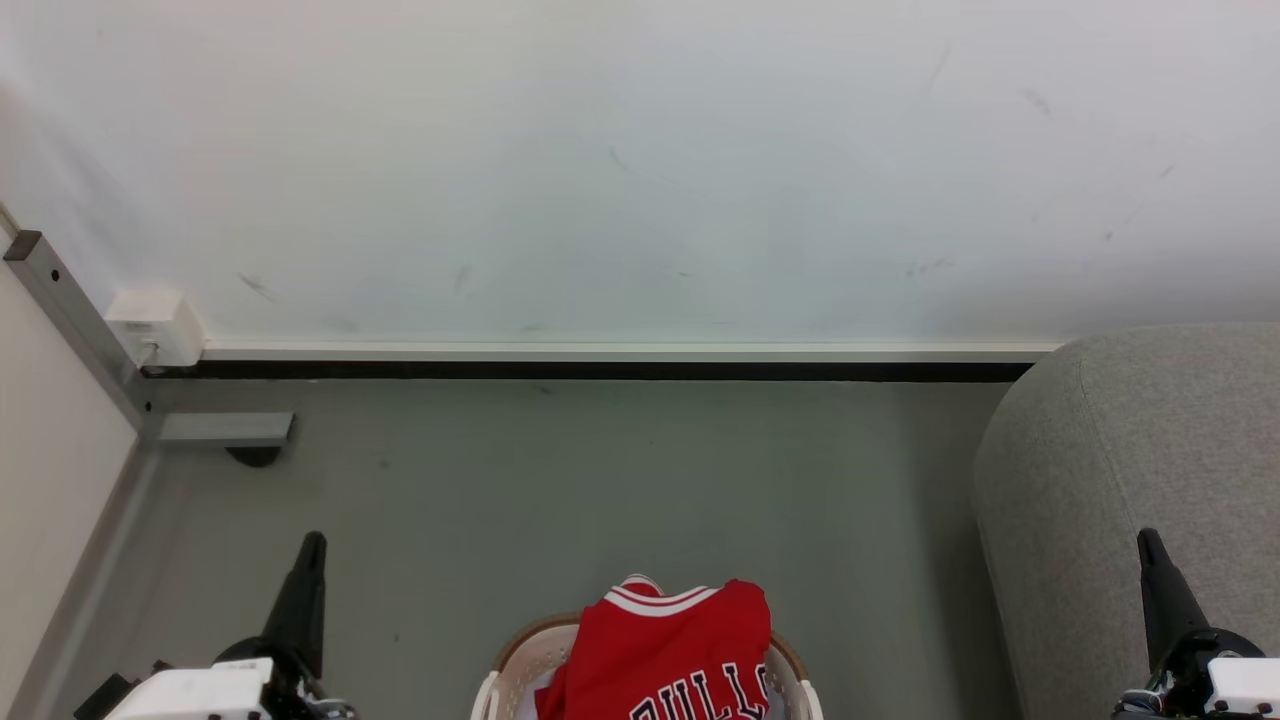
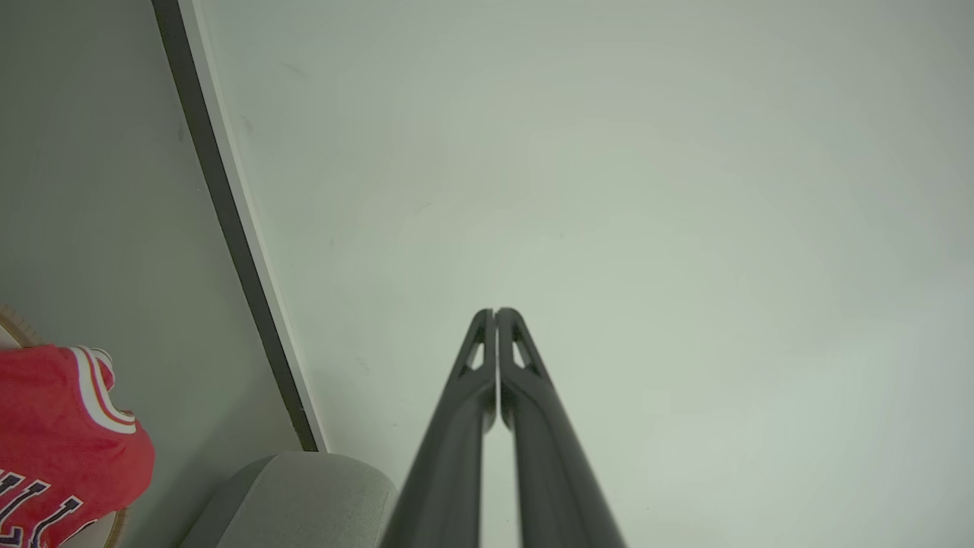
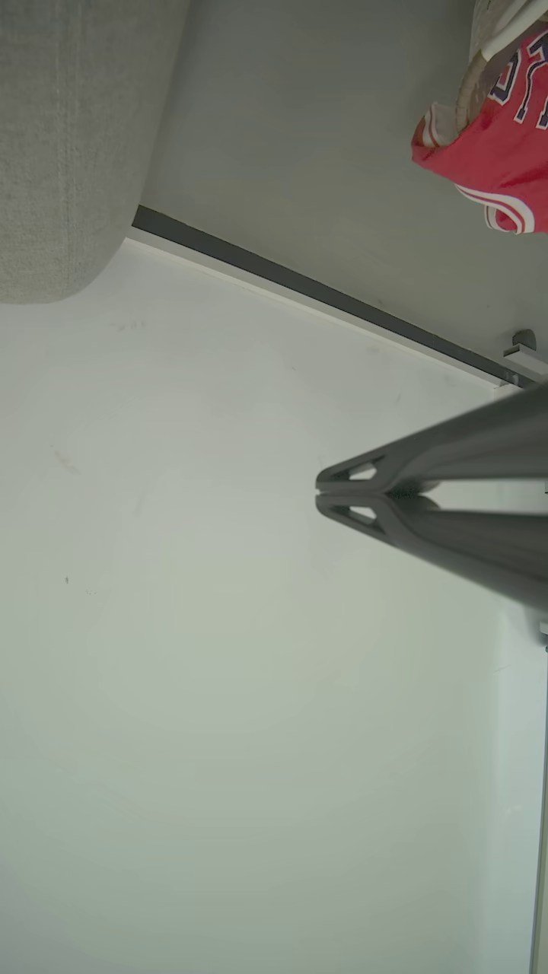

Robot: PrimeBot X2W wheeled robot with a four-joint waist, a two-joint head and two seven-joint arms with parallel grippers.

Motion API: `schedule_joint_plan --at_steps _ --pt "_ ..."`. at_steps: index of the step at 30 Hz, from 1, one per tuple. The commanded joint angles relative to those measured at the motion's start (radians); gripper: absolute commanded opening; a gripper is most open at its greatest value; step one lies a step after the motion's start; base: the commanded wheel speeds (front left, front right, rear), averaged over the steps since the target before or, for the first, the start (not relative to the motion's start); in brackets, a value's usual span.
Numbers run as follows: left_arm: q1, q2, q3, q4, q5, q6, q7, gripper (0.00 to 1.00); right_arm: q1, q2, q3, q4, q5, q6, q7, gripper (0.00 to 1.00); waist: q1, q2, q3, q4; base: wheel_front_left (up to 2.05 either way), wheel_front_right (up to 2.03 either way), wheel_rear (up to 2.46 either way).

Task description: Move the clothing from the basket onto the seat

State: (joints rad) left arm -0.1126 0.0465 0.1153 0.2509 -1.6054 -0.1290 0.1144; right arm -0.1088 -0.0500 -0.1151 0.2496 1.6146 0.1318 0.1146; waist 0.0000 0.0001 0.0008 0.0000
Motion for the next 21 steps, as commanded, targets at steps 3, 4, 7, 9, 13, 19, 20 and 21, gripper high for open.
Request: schedule_joint_plan --at_steps 3,4,7,9,13,19,20,21 --pt "-0.005 0.008 0.001 -0.002 -0.012 -0.004 0.004 0.0 -0.012 0.0 -0.004 0.001 -0.007 -0.002 0.004 0.0 0.0 -0.0001 0.0 0.0 0.0 0.0 0.0" --pt "-0.005 0.008 0.001 -0.002 -0.012 -0.004 0.004 0.0 -0.012 0.0 -0.004 0.001 -0.007 -0.002 0.004 0.0 0.0 -0.0001 0.0 0.0 0.0 0.0 0.0" --pt "-0.005 0.008 0.001 -0.002 -0.012 -0.004 0.004 0.0 -0.012 0.0 -0.004 0.001 -0.007 -0.002 0.004 0.0 0.0 -0.0001 0.0 0.0 0.0 0.0 0.0" --pt "-0.005 0.008 0.001 -0.002 -0.012 -0.004 0.004 0.0 -0.012 0.0 -0.004 0.001 -0.007 -0.002 0.004 0.0 0.0 -0.0001 0.0 0.0 0.0 0.0 0.0" --pt "-0.005 0.008 0.001 -0.002 -0.012 -0.004 0.004 0.0 -0.012 0.0 -0.004 0.001 -0.007 -0.002 0.004 0.0 0.0 -0.0001 0.0 0.0 0.0 0.0 0.0" --pt "-0.005 0.008 0.001 -0.002 -0.012 -0.004 0.004 0.0 -0.012 0.0 -0.004 0.001 -0.007 -0.002 0.003 0.0 0.0 -0.0001 0.0 0.0 0.0 0.0 0.0" --pt "-0.005 0.008 0.001 -0.002 -0.012 -0.004 0.004 0.0 -0.012 0.0 -0.004 0.001 -0.007 -0.002 0.003 0.0 0.0 -0.0001 0.0 0.0 0.0 0.0 0.0" --pt "-0.005 0.008 0.001 -0.002 -0.012 -0.004 0.004 0.0 -0.012 0.0 -0.004 0.001 -0.006 -0.002 0.003 0.0 0.0 -0.0001 0.0 0.0 0.0 0.0 0.0"
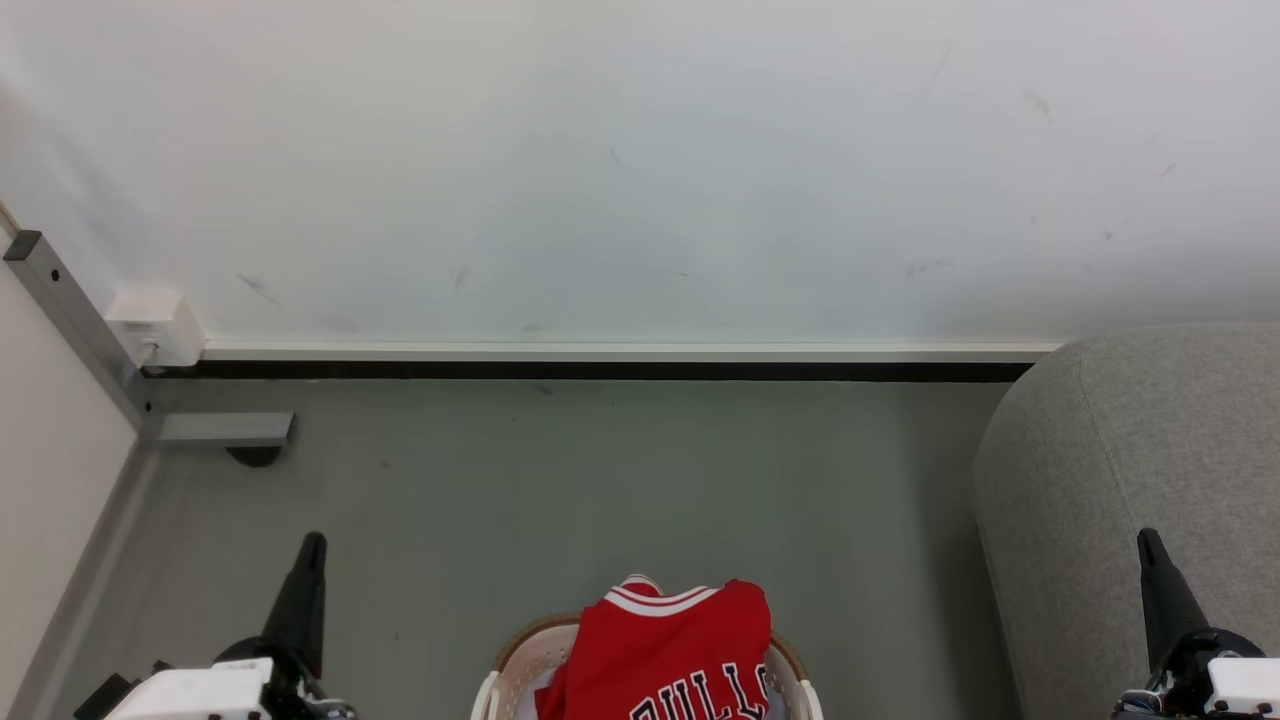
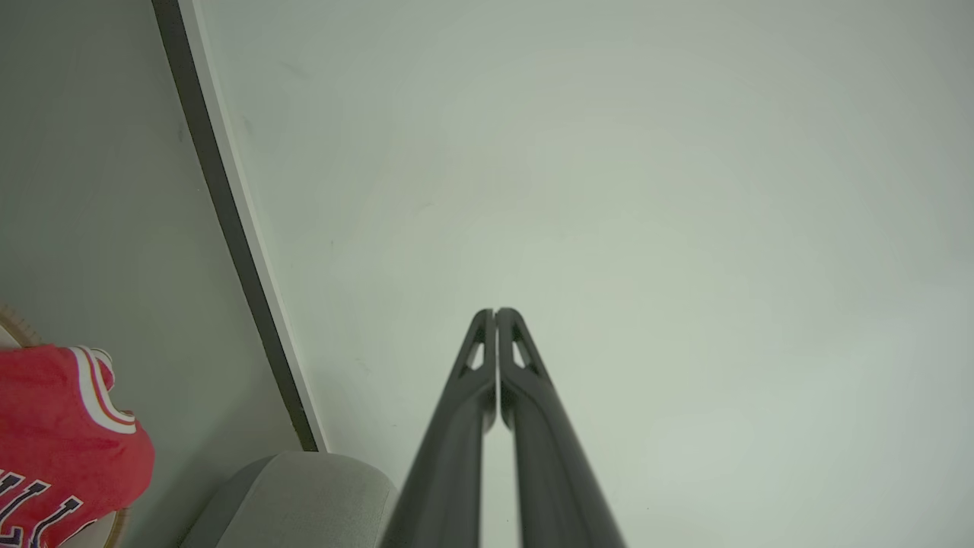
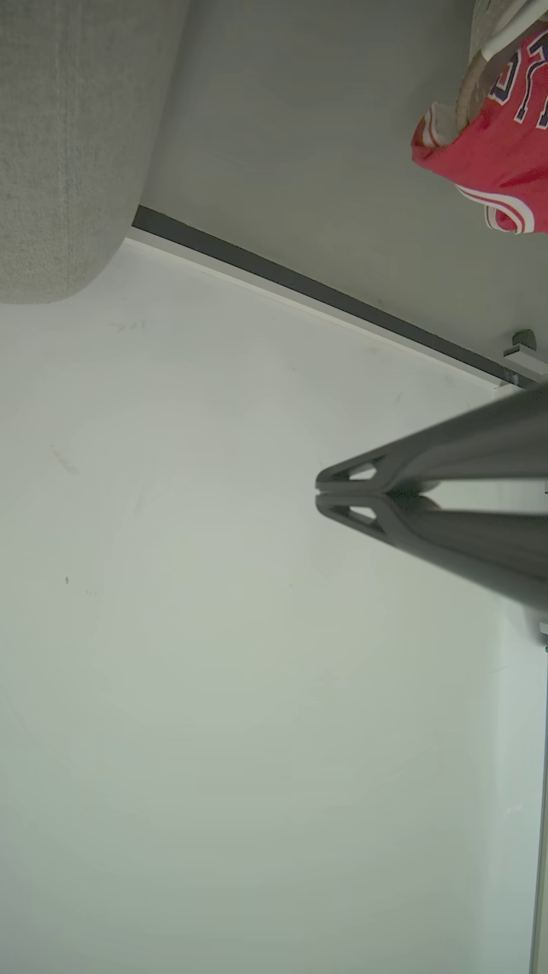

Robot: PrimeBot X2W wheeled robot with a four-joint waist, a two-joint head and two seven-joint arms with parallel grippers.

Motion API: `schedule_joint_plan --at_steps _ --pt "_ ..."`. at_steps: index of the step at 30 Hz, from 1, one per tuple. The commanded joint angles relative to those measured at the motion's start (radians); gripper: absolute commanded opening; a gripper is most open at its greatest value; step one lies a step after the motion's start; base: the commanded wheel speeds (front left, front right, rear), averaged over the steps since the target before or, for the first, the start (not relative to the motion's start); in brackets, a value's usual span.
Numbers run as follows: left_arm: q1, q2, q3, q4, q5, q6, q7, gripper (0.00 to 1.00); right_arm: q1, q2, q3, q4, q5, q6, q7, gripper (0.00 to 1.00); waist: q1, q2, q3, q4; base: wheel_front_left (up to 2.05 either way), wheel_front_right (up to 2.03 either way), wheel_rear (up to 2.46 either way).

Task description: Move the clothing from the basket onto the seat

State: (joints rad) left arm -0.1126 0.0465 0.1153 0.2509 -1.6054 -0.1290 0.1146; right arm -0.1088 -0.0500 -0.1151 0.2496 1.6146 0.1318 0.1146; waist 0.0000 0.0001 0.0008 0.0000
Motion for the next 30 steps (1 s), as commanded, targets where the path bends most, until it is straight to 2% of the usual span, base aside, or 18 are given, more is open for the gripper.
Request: schedule_joint_plan --at_steps 1,10,11,12,13,14,15,23,30 --pt "-0.005 0.008 0.001 -0.002 -0.012 -0.004 0.004 0.0 -0.012 0.0 -0.004 0.001 -0.006 -0.002 0.003 0.0 0.0 -0.0001 0.0 0.0 0.0 0.0 0.0" --pt "-0.005 0.008 0.001 -0.002 -0.012 -0.004 0.004 0.0 -0.012 0.0 -0.003 0.001 -0.007 -0.002 0.003 0.0 0.0 -0.0001 0.0 0.0 0.0 0.0 0.0" --pt "0.0 0.0 0.0 0.0 0.0 0.0 -0.001 1.0 0.0 0.0 0.0 0.0 0.0 0.0 0.0 1.0 0.0 -0.0001 0.0 0.0 0.0 0.0 0.0" --pt "0.003 -0.002 0.0 0.006 0.0 0.001 -0.002 1.0 0.005 0.001 0.002 0.005 0.0 0.0 -0.001 1.0 0.0 -0.0001 0.0 0.0 0.0 0.0 0.0" --pt "0.011 -0.004 -0.001 0.012 0.0 0.001 -0.003 0.0 0.013 0.003 0.004 0.013 0.0 0.0 -0.002 0.0 0.0 -0.0001 0.0 0.0 0.0 0.0 0.0" --pt "0.02 -0.006 -0.002 0.022 0.0 0.003 -0.003 0.0 0.021 0.006 0.005 0.021 0.001 0.0 -0.002 0.0 0.0 -0.0001 0.0 0.0 0.0 0.0 0.0" --pt "0.025 -0.008 -0.003 0.027 0.0 0.005 -0.005 1.0 0.028 0.009 0.008 0.026 0.001 0.0 -0.004 1.0 0.0 -0.0001 0.0 0.0 0.0 0.0 0.0" --pt "0.023 -0.006 -0.016 0.006 0.002 0.004 -0.046 1.0 0.02 0.007 0.055 0.006 0.004 0.0 -0.044 1.0 0.0 -0.0001 0.001 -0.001 0.0 0.0 0.0" --pt "0.02 -0.005 -0.021 -0.016 0.08 0.003 -0.079 1.0 0.011 0.005 0.088 -0.02 -0.035 0.0 -0.078 1.0 0.0 -0.0001 0.001 -0.003 0.0 0.0 0.0"
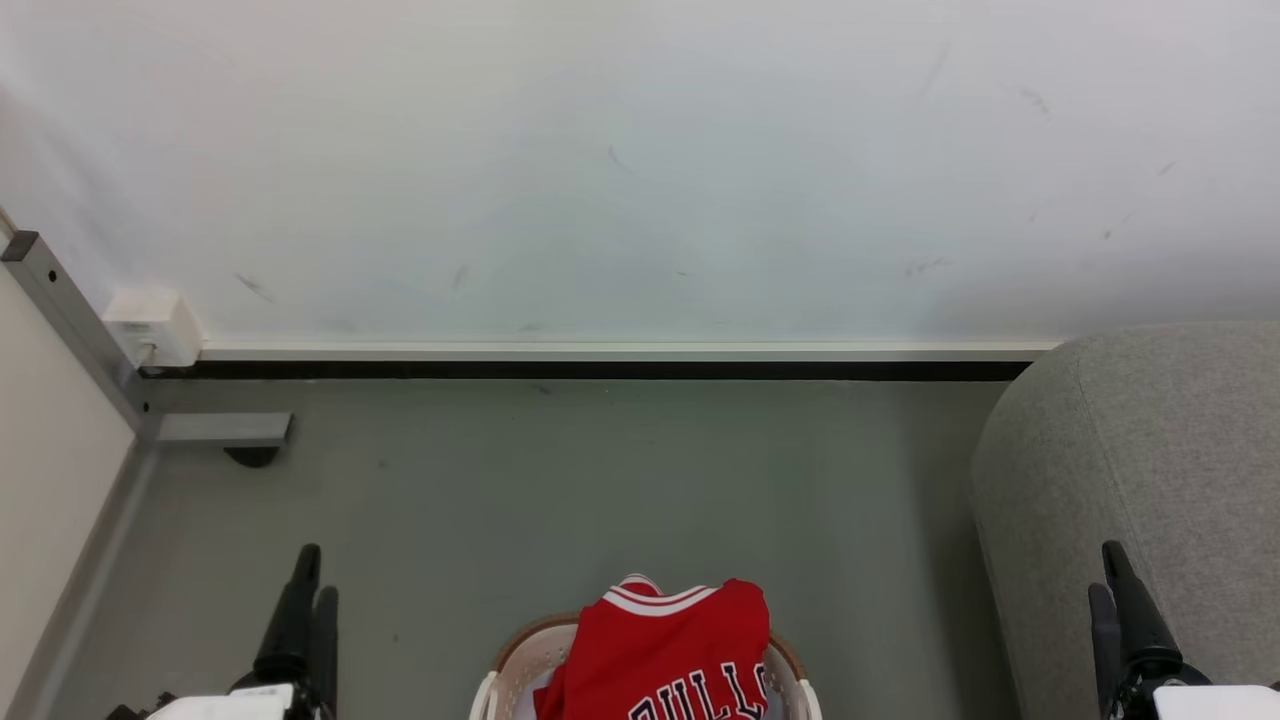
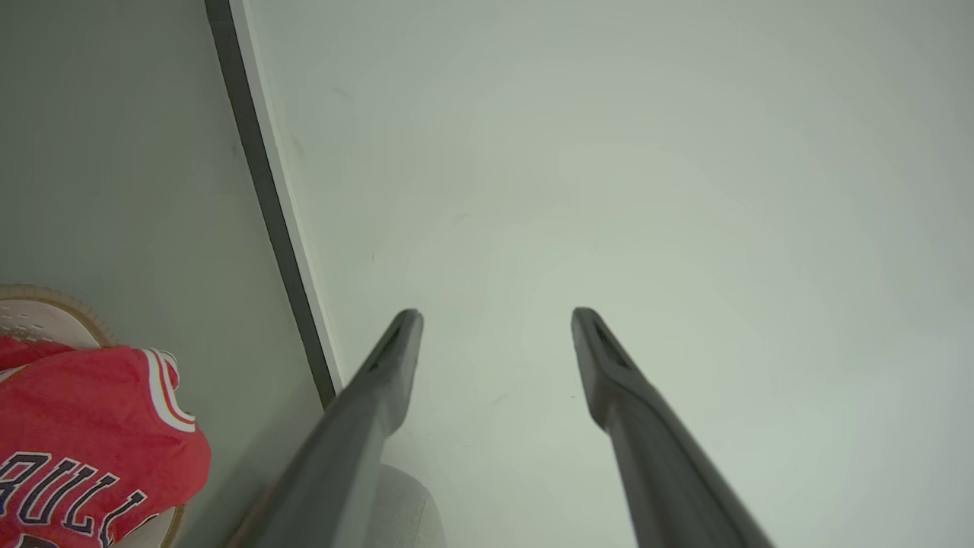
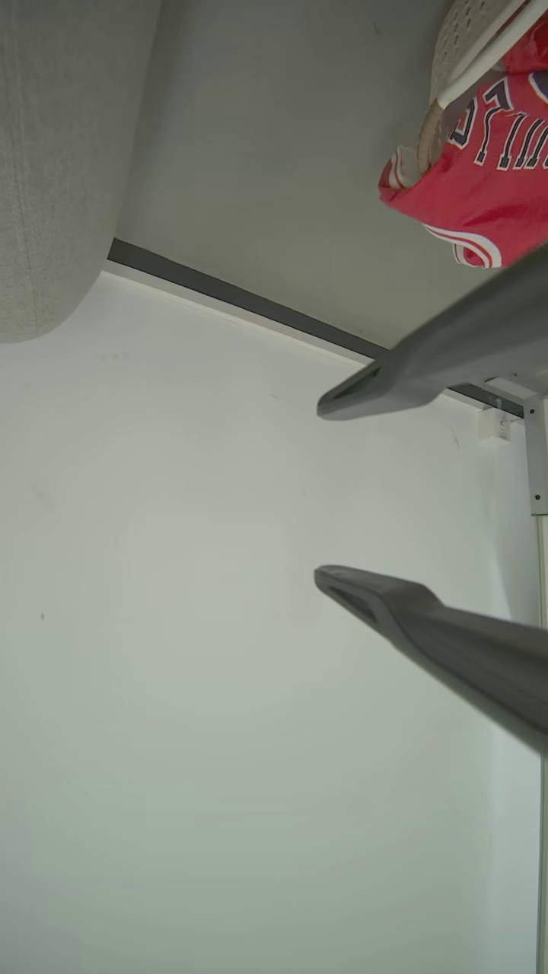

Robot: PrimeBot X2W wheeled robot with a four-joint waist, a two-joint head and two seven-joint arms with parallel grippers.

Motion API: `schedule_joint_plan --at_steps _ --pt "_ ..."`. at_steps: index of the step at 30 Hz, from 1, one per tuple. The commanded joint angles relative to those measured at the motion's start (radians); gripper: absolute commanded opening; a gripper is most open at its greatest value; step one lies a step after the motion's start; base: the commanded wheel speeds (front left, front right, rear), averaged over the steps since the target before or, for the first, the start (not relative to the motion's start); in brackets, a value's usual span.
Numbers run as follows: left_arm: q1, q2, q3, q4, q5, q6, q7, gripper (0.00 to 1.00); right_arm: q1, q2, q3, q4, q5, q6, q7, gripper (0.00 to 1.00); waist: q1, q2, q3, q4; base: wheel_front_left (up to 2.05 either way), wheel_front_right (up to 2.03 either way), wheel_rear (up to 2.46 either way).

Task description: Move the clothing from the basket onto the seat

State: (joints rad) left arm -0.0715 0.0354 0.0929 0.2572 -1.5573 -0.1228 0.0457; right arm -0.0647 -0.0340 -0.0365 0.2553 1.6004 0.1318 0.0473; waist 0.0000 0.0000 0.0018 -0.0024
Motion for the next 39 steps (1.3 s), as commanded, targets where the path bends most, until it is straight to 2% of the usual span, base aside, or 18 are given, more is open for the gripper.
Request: schedule_joint_plan --at_steps 1,16,39 --pt "-0.022 0.006 0.003 -0.026 0.046 -0.003 -0.015 1.0 -0.034 -0.012 0.013 -0.032 -0.033 0.0 -0.016 1.0 0.0 0.0 0.0 -0.001 0.0 0.0 0.0" --pt "-0.023 0.009 0.005 -0.082 0.285 0.01 -0.072 1.0 -0.04 -0.026 0.078 -0.079 -0.26 0.0 -0.074 1.0 0.0 0.0 0.002 -0.007 0.0 0.0 0.0" --pt "-0.007 0.012 -0.075 -0.129 0.75 0.123 -0.151 1.0 -0.049 -0.04 0.144 -0.067 -0.725 -0.001 -0.152 1.0 0.0 0.0 -0.004 -0.018 0.0 0.0 0.0"
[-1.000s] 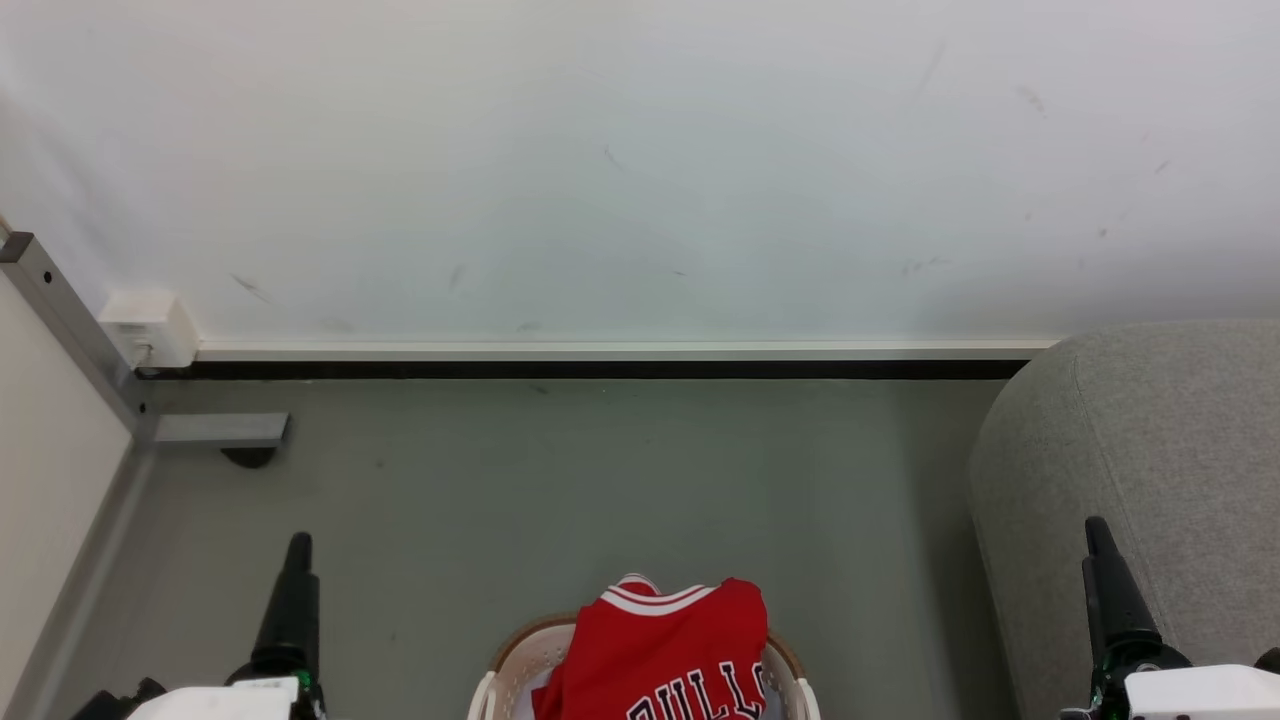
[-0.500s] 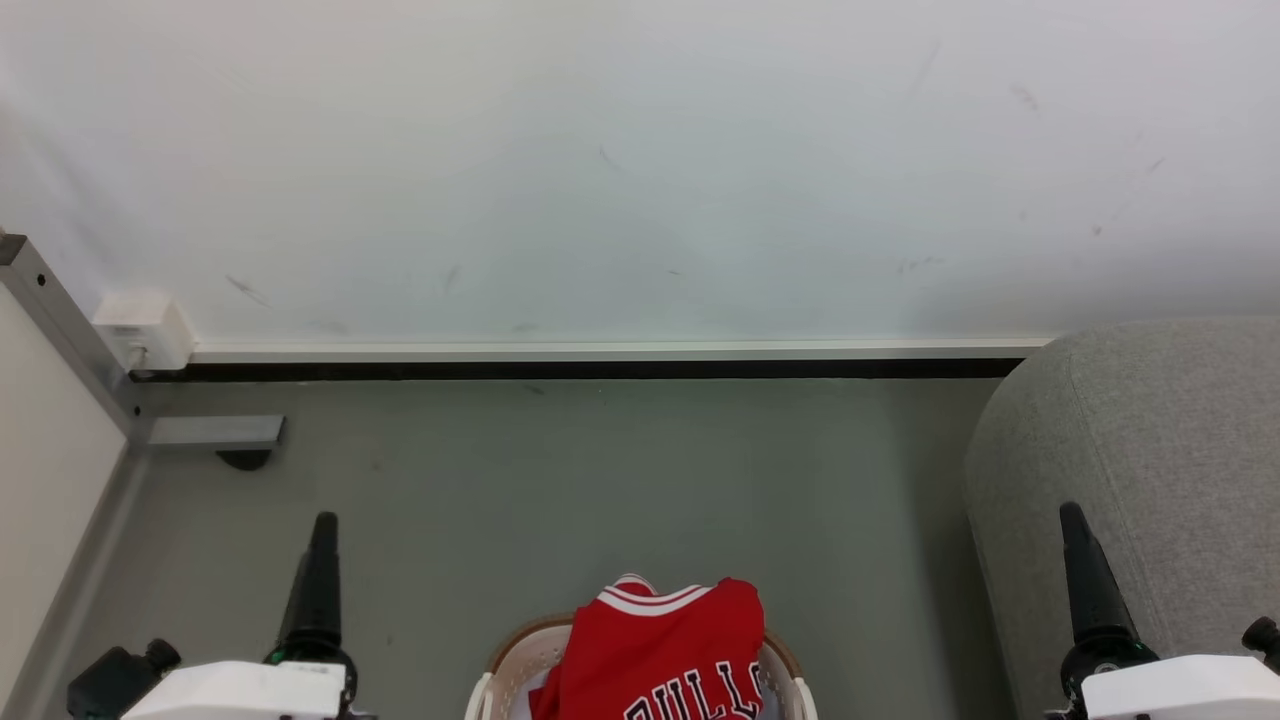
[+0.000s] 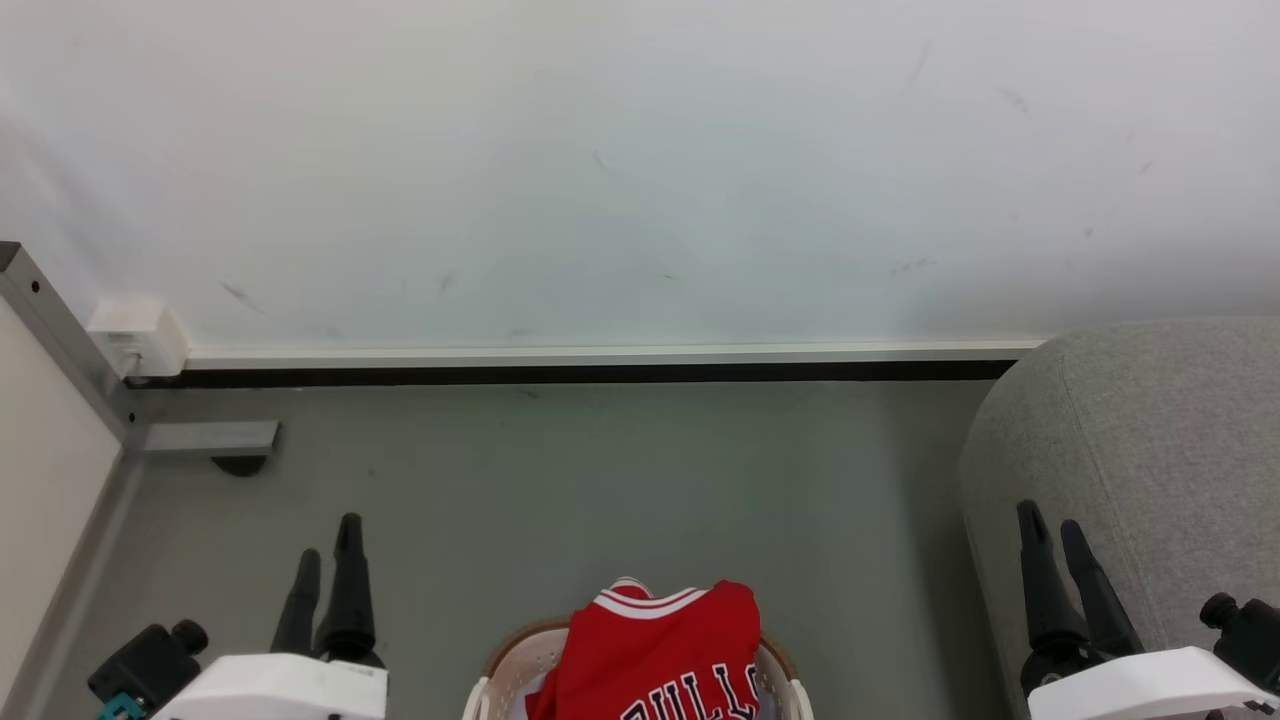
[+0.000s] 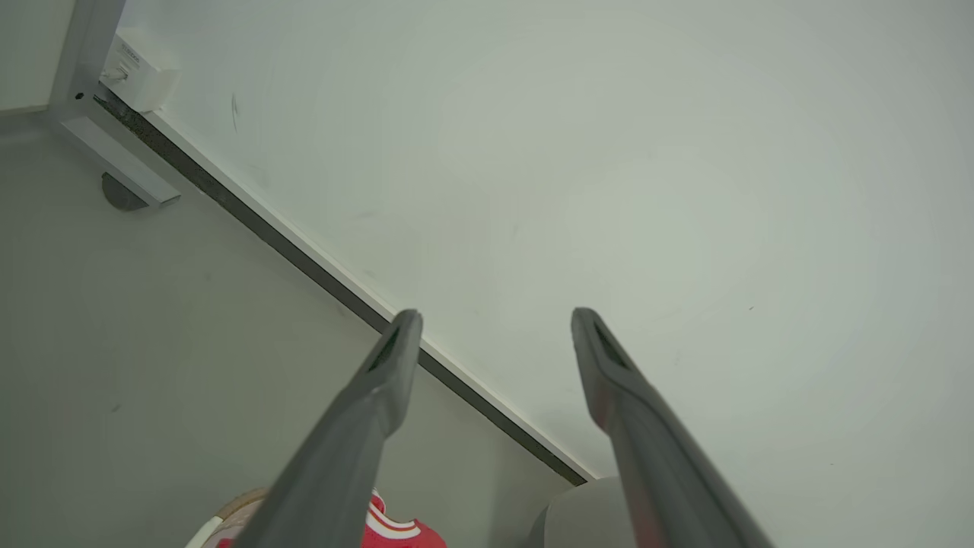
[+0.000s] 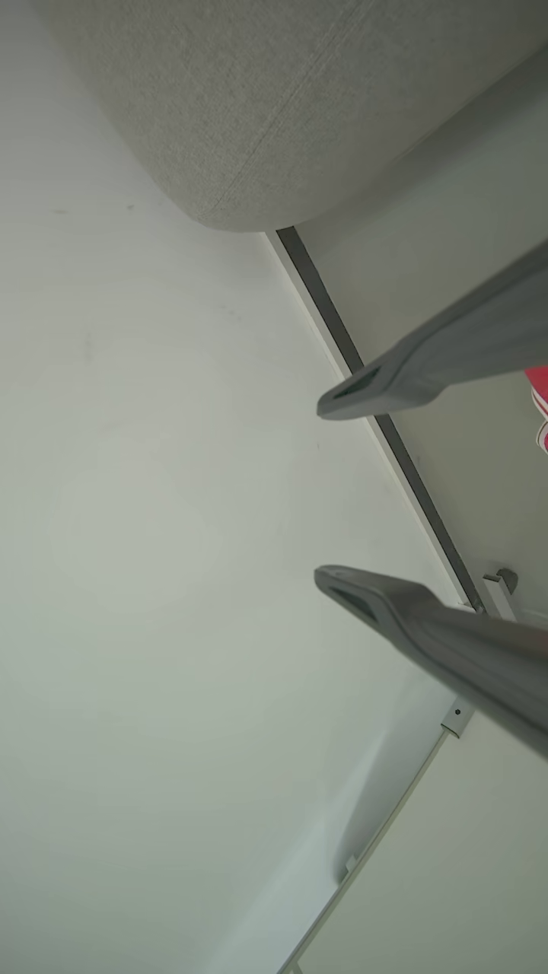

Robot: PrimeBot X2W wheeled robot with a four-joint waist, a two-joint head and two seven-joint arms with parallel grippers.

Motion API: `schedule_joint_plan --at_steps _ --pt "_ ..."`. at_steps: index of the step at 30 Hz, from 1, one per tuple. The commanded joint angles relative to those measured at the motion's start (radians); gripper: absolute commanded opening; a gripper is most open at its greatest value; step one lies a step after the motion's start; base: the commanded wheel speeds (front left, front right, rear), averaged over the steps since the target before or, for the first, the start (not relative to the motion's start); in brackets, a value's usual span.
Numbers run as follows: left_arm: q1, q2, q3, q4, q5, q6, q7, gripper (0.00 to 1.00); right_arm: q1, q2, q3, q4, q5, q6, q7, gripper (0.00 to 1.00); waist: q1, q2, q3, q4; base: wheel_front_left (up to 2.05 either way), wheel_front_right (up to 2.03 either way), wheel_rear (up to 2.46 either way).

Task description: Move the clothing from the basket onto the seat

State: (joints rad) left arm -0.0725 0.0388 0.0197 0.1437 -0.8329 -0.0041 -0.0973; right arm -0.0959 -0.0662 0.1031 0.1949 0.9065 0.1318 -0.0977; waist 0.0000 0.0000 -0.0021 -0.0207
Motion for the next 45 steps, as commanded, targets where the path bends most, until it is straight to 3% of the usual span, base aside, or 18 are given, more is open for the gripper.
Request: schedule_joint_plan --at_steps 1,15,45 --pt "-0.005 0.009 -0.004 -0.017 0.037 0.007 -0.012 1.0 -0.019 -0.009 0.008 -0.002 -0.055 -0.001 -0.011 1.0 0.0 0.0 -0.001 -0.001 0.0 0.0 0.0" --pt "0.008 0.011 -0.02 -0.014 0.225 0.039 -0.05 1.0 -0.024 -0.006 0.03 0.048 -0.29 -0.001 -0.05 1.0 0.0 0.0 -0.003 -0.004 0.0 0.0 0.0" --pt "0.016 0.014 -0.042 -0.011 0.506 0.075 -0.12 1.0 -0.049 0.005 0.084 0.086 -0.527 -0.002 -0.119 1.0 0.0 0.0 -0.006 -0.027 0.0 0.0 0.0"
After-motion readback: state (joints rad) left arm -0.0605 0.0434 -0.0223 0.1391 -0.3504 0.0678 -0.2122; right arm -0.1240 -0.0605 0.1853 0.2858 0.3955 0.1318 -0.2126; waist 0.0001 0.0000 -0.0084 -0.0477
